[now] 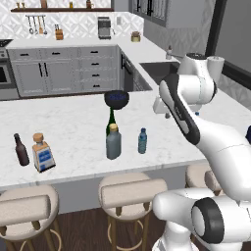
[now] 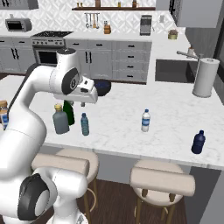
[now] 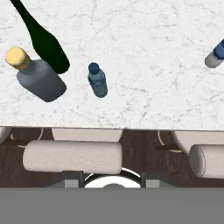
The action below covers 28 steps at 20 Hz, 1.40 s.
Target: Move the plastic bottles in the middle to the plastics group, and the glass bottles in the middle to the glass group.
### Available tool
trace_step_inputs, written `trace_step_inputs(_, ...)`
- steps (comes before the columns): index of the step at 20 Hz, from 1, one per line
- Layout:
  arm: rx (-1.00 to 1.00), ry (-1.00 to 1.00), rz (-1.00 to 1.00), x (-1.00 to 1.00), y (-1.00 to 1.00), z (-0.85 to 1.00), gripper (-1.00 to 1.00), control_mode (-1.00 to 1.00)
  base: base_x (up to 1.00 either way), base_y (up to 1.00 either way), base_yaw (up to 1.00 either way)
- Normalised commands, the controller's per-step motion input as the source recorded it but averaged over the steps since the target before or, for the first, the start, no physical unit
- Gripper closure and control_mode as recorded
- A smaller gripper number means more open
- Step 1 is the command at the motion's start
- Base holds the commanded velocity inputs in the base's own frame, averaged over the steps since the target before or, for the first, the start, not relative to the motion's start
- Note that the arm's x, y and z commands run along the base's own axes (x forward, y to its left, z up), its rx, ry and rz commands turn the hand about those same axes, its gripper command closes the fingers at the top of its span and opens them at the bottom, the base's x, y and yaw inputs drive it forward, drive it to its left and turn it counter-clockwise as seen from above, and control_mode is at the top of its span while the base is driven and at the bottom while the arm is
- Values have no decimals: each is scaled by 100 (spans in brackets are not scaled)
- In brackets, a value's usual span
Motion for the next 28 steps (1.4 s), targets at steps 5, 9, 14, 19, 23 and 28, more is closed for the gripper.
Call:
trace_step_inputs(5, 0, 1, 0, 2, 13, -24, -100, -100, 0, 0, 0)
trace_step_inputs(9, 0, 0, 2, 29, 29, -50, -100, -100, 0, 0, 0)
trace_step_inputs(14, 0, 0, 1, 60, 23, -26, -100, -100, 0, 0, 0)
trace_step_inputs(19, 0, 0, 0, 62, 2, -10, -100, -100, 0, 0, 0)
trace_step_inputs(23, 0, 0, 0, 37, 0, -29, -100, -100, 0, 0, 0)
trace_step_inputs(28, 0, 0, 0, 26, 0, -61, -100, -100, 0, 0, 0)
